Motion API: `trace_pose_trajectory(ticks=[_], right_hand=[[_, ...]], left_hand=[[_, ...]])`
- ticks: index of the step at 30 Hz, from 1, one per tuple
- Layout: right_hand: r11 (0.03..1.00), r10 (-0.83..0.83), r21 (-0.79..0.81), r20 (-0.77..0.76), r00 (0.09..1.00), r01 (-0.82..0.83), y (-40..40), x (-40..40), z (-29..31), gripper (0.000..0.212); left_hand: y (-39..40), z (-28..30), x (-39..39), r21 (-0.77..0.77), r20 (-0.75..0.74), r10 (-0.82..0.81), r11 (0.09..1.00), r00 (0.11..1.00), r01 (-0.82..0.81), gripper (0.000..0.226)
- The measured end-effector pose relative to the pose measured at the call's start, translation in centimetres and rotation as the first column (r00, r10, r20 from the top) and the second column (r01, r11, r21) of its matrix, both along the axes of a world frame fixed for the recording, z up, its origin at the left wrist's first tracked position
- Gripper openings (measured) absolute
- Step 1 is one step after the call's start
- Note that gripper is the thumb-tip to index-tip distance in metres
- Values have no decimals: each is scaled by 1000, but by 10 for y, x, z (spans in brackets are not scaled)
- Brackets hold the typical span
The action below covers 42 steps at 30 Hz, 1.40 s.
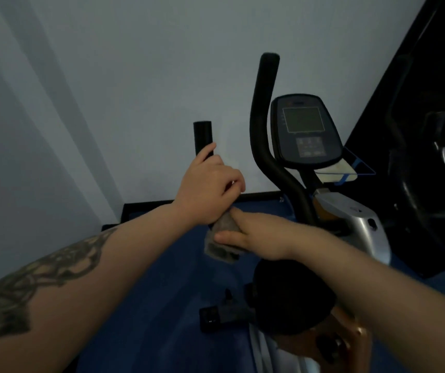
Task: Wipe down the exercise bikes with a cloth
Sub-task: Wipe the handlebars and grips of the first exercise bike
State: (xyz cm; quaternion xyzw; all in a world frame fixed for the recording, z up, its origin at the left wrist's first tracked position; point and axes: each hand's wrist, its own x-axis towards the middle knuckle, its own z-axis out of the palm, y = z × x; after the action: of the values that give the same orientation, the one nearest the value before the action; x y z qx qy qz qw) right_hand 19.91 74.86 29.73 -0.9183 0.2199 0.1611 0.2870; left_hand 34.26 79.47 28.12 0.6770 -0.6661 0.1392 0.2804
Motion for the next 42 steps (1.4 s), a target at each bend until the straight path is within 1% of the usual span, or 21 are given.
trace_pose_trajectory(ticks=[1, 3, 5, 6, 8, 12, 14, 16, 17, 19, 21, 22, 24, 26, 29, 31, 33, 38, 39, 41, 42], right_hand=[[999, 51, -7, -45, 998, -51, -7, -8, 6, 50], [980, 139, -110, -202, 969, -164, -20, -20, 15, 52], [957, 149, -193, -313, 938, -216, -25, -21, 18, 59], [954, 144, -207, -323, 935, -219, -23, -18, 16, 60], [963, 138, -187, -277, 951, -194, -14, -6, 9, 57], [992, 7, -122, -62, 998, -15, 4, 10, -7, 58], [996, -7, -83, 22, 1000, 9, 3, 3, -8, 46], [1000, 11, 8, 11, 1000, -11, -6, -11, 0, 38], [999, 28, 23, -40, 999, -27, -10, -17, 5, 41], [993, 53, -99, -134, 990, -67, -10, -20, 7, 48], [964, 55, -252, -127, 990, -86, -1, -8, 1, 45], [966, 35, -251, -80, 996, -54, 6, 1, -2, 48], [987, -45, -152, 4, 999, 45, 15, 15, -6, 55], [993, -49, -108, 28, 998, 52, 12, 14, -6, 53], [988, 71, -134, -64, 995, -79, -5, -10, 6, 39], [974, 115, -179, -140, 983, -140, -16, -27, 11, 44], [971, 102, -201, -144, 984, -130, -18, -31, 13, 50], [948, 104, -282, -172, 980, -150, 7, 8, -5, 58], [957, 99, -258, -138, 986, -132, 7, 9, -6, 55], [991, 77, -111, -29, 997, -80, -3, -5, -2, 39], [996, 74, -43, -17, 997, -75, -11, -15, 2, 35]], left_hand=[[0, 1, 0, 5, 8, -8, 1000, 1000, 8, 26], [1, 0, -1, 8, 13, -13, 1000, 1000, 13, 26], [0, -1, 0, -14, -15, -19, 1000, 1000, 18, 27], [0, -2, 0, -31, -41, -21, 999, 999, 19, 28], [0, -2, 0, -55, -96, -23, 998, 995, 18, 33], [-1, -6, 2, -98, -152, -83, 993, 985, 68, 28], [0, -11, 4, -110, -170, -113, 989, 979, 95, 28], [-1, -11, 4, -110, -179, -112, 990, 977, 93, 29], [-1, -9, 4, -107, -181, -108, 990, 978, 89, 28], [-1, -9, 4, -120, -182, -94, 990, 979, 73, 26], [-1, -11, 4, -137, -193, -98, 988, 976, 72, 26], [0, -12, 4, -137, -208, -109, 987, 972, 81, 26], [-1, -12, 7, -135, -226, -125, 986, 966, 96, 26], [-1, -10, 7, -135, -222, -120, 987, 968, 91, 26], [0, -11, 6, -115, -209, -130, 988, 969, 107, 26], [2, -10, 5, -98, -212, -125, 990, 969, 106, 28], [2, -9, 4, -95, -216, -99, 992, 971, 81, 29], [4, -6, -1, -80, -206, -46, 996, 977, 30, 27], [4, -5, -1, -76, -190, -37, 997, 981, 23, 25], [7, -3, 0, -48, -147, -57, 998, 988, 50, 21], [11, -2, 2, -9, -133, -77, 997, 988, 76, 19]])
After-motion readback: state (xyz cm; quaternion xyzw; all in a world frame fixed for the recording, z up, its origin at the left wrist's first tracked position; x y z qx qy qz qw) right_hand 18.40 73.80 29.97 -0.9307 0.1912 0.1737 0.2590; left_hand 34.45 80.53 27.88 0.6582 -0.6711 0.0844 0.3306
